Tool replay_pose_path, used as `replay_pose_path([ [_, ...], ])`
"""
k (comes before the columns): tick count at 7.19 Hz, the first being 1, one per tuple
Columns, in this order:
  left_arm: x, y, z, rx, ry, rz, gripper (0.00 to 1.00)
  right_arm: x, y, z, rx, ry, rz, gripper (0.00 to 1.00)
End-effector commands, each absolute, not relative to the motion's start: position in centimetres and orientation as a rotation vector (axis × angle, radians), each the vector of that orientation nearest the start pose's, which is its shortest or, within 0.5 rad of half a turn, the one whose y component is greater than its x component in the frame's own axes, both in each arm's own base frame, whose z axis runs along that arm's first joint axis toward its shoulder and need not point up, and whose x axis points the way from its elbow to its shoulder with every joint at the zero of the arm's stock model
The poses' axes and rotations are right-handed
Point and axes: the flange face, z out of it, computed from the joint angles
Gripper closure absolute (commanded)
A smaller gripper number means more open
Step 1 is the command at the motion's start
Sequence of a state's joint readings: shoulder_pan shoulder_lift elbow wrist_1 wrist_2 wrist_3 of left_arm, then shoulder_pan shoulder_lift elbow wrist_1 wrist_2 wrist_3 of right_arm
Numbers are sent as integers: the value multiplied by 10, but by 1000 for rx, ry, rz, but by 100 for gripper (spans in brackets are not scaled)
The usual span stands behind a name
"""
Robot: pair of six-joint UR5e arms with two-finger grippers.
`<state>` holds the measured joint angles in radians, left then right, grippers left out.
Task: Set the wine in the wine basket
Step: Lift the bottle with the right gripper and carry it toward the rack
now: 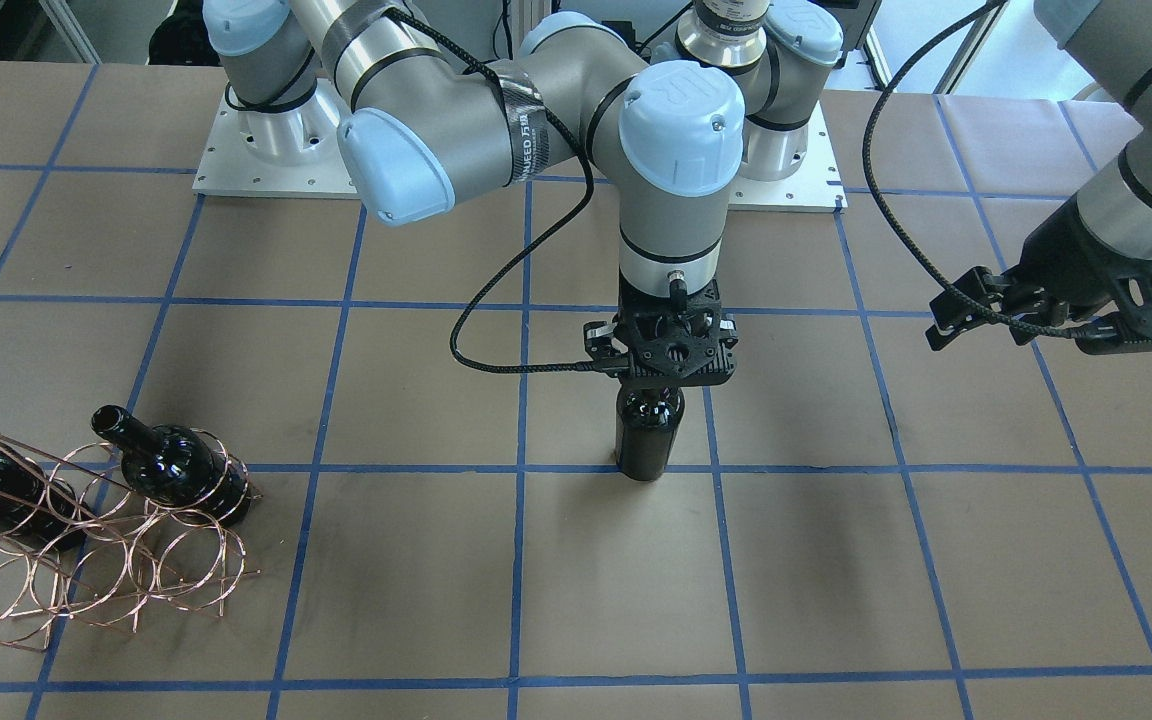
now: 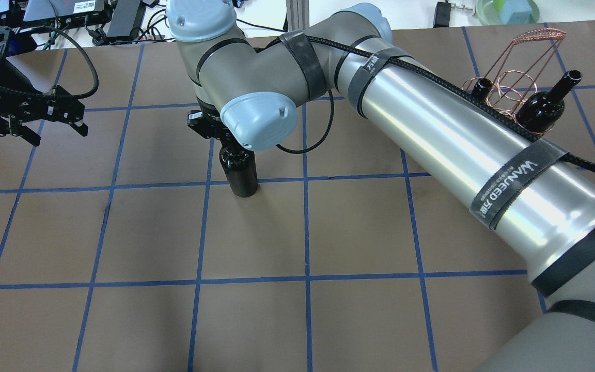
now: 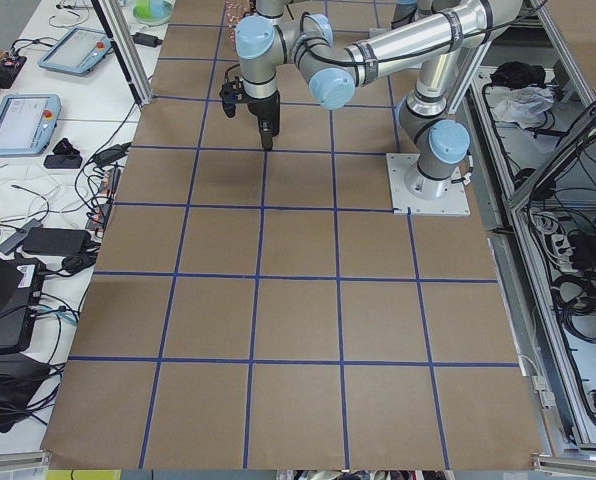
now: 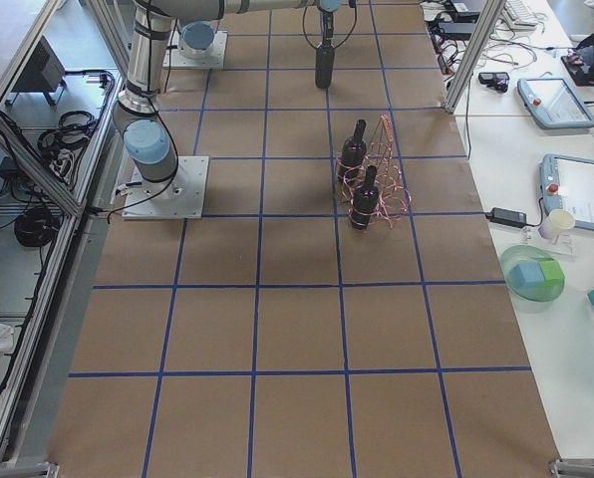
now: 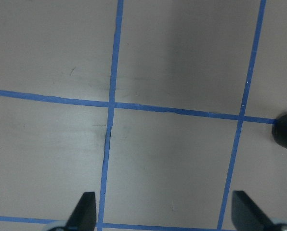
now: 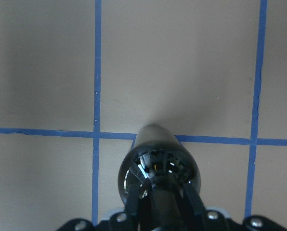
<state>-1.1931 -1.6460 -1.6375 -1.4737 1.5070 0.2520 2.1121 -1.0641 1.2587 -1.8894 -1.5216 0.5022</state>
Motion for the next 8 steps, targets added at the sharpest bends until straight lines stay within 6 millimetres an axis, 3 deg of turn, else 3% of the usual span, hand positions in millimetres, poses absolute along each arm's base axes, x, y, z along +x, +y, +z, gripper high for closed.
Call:
replay_pose_path([
  [1,47,-530,434,-184,3207,17,0,464,-536,384,-147,3061,-165,100],
  [2,37,-528,440,-193,3203,3,0,442,-541,401,-178,3072,-155,100],
  [4,-26,-517,469,-136,3191,-70,0,374,-550,449,-311,3090,-144,100],
  [6,-92,-505,484,-85,3199,-117,0,286,-557,494,-409,3135,-132,100],
  [8,-164,-478,496,132,3126,-147,0,185,-566,529,-445,3148,-141,100],
])
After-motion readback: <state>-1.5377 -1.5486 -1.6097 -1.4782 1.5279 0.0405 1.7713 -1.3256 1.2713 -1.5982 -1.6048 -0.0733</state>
